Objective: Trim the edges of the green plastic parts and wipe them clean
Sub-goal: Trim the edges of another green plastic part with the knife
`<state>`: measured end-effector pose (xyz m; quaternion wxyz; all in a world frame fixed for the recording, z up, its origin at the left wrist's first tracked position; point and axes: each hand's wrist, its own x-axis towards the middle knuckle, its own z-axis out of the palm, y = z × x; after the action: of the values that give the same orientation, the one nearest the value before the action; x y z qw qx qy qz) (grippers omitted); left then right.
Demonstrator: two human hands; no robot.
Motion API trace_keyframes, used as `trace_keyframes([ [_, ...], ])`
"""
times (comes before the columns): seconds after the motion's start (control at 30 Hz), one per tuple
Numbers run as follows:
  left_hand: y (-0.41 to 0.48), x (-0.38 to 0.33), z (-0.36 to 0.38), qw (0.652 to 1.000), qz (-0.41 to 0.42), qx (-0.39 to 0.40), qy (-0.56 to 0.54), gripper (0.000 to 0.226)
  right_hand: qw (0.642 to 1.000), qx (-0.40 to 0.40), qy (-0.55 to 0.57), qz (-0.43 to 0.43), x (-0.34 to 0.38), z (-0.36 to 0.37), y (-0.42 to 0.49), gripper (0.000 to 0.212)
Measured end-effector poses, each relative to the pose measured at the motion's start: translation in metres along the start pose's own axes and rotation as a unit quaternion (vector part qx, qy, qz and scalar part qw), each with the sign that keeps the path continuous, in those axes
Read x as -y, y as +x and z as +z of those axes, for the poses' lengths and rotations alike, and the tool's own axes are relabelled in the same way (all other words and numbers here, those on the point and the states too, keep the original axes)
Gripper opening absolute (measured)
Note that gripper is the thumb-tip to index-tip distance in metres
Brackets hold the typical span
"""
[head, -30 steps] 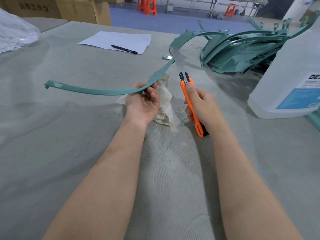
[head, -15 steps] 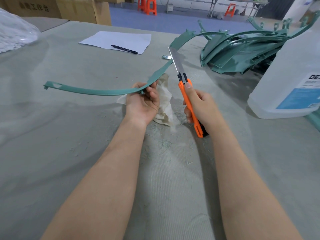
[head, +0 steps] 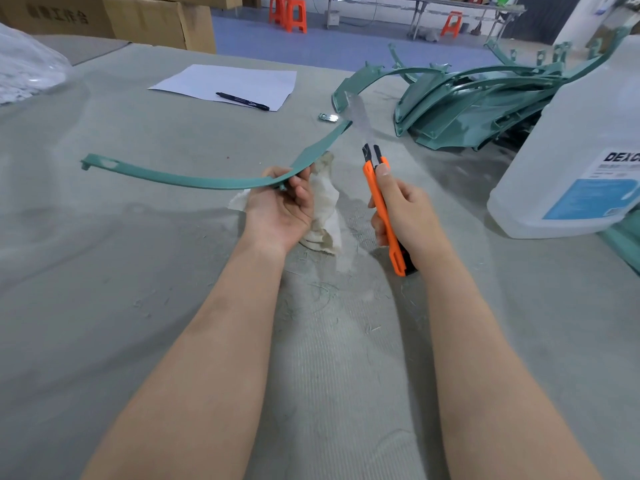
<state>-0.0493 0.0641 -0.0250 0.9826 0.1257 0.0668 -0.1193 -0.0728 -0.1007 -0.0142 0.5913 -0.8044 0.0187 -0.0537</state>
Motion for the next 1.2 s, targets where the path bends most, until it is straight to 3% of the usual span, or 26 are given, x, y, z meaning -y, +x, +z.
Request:
trace_keyframes([
  [0.13,0.0,-0.005,0.001,0.999,-0.014,-0.011,0.045,0.025,1.0,0.001,-0.016,-0.005,-0.002,-0.002,0.001,0.055],
  [0.67,-0.005,-0.011,0.001,0.998,-0.027,-0.021,0.06,0.041,0.998,0.022,-0.053,-0.011,-0.004,-0.004,0.002,0.051],
  [1.2,-0.003,-0.01,-0.001,0.998,-0.013,-0.022,0.053,0.038,0.992,0.097,-0.076,-0.024,-0.002,0.002,-0.002,0.05],
])
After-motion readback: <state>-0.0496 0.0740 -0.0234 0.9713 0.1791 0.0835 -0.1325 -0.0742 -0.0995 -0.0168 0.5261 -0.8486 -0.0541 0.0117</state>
